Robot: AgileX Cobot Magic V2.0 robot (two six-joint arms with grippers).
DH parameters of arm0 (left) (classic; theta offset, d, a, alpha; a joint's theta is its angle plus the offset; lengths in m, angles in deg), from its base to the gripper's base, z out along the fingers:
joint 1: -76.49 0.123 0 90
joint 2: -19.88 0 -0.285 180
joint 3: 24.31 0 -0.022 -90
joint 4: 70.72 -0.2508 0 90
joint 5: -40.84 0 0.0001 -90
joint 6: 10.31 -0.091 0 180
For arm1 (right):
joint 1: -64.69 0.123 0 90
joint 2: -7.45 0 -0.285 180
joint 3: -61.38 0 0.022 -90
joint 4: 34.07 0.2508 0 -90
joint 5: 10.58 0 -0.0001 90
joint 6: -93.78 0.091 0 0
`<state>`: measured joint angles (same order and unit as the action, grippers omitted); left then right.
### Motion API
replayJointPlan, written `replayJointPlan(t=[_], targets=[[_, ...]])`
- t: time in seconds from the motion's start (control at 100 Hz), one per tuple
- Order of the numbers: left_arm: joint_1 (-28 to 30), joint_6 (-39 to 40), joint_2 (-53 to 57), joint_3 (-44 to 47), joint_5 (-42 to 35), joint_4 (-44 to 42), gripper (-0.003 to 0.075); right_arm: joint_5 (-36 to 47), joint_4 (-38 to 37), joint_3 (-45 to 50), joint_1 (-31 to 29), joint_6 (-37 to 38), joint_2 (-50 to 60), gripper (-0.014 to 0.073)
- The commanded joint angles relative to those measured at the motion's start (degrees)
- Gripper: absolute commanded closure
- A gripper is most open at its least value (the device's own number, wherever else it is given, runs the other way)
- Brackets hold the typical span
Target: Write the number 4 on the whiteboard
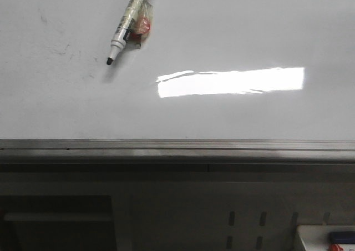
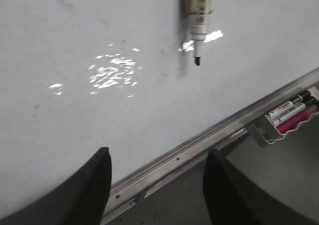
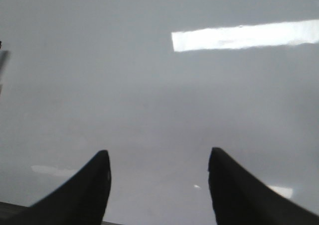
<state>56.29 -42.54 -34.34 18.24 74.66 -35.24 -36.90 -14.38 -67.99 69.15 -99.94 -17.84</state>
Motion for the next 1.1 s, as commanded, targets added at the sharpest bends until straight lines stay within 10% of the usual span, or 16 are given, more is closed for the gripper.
replayJointPlan(t=[0.0, 0.56, 0.85, 1.09], targets=[[-5.32, -0.27, -4.74, -4.36, -7.16, 1.48, 0.036, 4.0, 0.11, -2.03, 1.47, -0.86, -1.07, 0.0201], [-15.64, -0.03, -27.65, -17.14, -21.66, 1.23, 0.037, 3.87, 0.11, -2.03, 3.82, -0.86, -1.07, 0.0201], [-15.64, -0.03, -29.94, -17.14, -22.11, 1.12, 0.0743, 3.22, 0.11, -2.03, 3.82, -0.86, -1.07, 0.0201], [-15.79, -0.03, -28.55, -17.14, -17.05, 1.12, 0.0741, 1.48, 0.11, -2.03, 3.82, -0.86, -1.07, 0.0201]])
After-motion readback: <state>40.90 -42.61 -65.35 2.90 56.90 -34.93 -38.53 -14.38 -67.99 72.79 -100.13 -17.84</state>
